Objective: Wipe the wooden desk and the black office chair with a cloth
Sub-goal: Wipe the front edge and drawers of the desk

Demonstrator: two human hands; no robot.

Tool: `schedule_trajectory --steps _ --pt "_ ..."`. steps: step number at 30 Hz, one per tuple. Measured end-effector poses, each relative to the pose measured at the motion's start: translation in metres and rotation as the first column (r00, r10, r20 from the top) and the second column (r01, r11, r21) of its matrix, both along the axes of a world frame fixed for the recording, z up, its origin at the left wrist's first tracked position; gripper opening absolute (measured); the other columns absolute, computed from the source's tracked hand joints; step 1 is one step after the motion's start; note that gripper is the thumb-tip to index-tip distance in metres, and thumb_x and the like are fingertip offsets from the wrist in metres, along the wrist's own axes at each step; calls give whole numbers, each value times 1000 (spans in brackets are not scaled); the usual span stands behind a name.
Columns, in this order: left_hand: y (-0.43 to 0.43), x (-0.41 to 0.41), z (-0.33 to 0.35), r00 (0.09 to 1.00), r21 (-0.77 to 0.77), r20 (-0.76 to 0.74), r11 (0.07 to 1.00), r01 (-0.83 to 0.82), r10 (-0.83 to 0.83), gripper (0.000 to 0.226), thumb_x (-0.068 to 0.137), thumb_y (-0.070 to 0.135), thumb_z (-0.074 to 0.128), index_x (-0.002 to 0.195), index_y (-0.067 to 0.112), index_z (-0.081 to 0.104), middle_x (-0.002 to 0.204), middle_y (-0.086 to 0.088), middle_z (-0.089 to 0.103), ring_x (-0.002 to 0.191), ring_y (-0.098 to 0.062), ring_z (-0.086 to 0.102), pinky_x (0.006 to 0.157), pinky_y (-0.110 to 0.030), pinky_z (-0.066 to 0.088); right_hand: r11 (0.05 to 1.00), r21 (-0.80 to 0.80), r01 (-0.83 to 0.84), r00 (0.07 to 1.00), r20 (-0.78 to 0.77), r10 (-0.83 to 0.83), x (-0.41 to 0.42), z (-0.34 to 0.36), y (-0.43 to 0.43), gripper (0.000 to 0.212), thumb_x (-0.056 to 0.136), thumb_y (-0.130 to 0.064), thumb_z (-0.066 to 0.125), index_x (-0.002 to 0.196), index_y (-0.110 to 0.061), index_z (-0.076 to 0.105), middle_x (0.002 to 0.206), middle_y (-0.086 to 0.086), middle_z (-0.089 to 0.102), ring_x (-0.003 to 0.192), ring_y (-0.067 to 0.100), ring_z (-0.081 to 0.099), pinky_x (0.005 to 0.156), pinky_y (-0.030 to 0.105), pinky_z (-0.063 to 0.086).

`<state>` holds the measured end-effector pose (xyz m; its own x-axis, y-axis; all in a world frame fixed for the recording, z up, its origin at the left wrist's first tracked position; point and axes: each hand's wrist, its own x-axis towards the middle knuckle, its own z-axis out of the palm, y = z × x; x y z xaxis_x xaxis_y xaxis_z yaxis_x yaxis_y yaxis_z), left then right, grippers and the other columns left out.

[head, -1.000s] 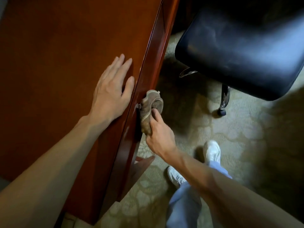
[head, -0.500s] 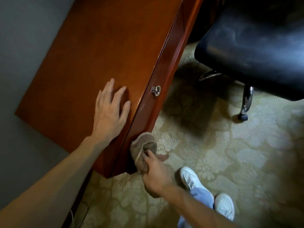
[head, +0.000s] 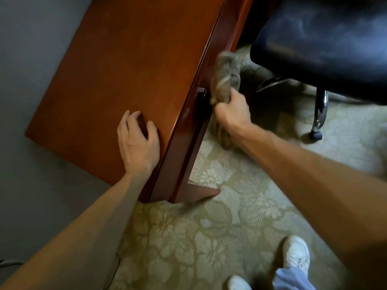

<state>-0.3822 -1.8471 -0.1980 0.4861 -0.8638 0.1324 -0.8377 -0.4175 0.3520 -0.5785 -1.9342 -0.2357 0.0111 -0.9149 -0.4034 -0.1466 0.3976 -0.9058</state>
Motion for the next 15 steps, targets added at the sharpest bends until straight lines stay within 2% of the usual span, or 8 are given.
schedule_trajectory --steps 3,6,8,10,12,13,15 --pt "-2 3 -2 999 23 38 999 23 -23 48 106 36 45 149 14 46 160 -7 39 150 -23 30 123 -42 27 997 1 -75 993 -86 75 5 7 -34 66 93 -17 59 154 -32 41 128 3 65 106 21 66 93 38 57" --pt "-1 3 -1 998 23 49 999 23 -24 49 106 36 45 149 15 45 158 -10 41 148 -25 32 123 -44 28 988 24 -151 983 -103 153 20 5 -39 87 91 -19 61 163 -36 15 146 10 54 120 30 61 101 44 55" --pt "-2 4 0 997 20 76 1000 22 -23 48 105 35 45 149 15 45 157 -10 41 147 -26 33 122 -46 29 982 -27 -185 978 -101 182 25 -2 -32 93 84 -12 59 163 -35 16 145 10 55 122 32 61 102 46 54" --pt "-4 3 1 995 20 91 999 29 -31 47 105 32 46 149 14 46 156 -10 42 146 -27 34 121 -46 30 975 -116 -189 977 -117 176 23 -9 -20 93 77 -7 57 161 -29 25 146 9 54 130 32 56 106 47 52" --pt "-5 -1 2 994 17 100 999 36 -37 47 105 30 46 149 14 47 156 -11 43 146 -28 35 120 -46 30 953 -218 -210 968 -185 171 20 -14 -10 89 77 -4 59 159 -23 30 153 9 47 142 31 44 116 50 41" --pt "-5 -1 2 994 17 103 999 35 -36 47 105 30 46 149 13 47 156 -11 43 145 -28 35 120 -46 30 932 -270 -244 951 -253 176 21 -16 -3 88 79 -5 61 160 -22 29 158 10 41 148 31 34 123 51 31" --pt "-5 -2 1 993 19 107 999 38 -40 47 105 29 46 148 12 48 155 -13 44 145 -29 35 119 -46 30 884 -353 -305 910 -381 161 25 -19 12 90 84 -8 64 162 -26 23 165 13 28 153 31 18 124 45 13"
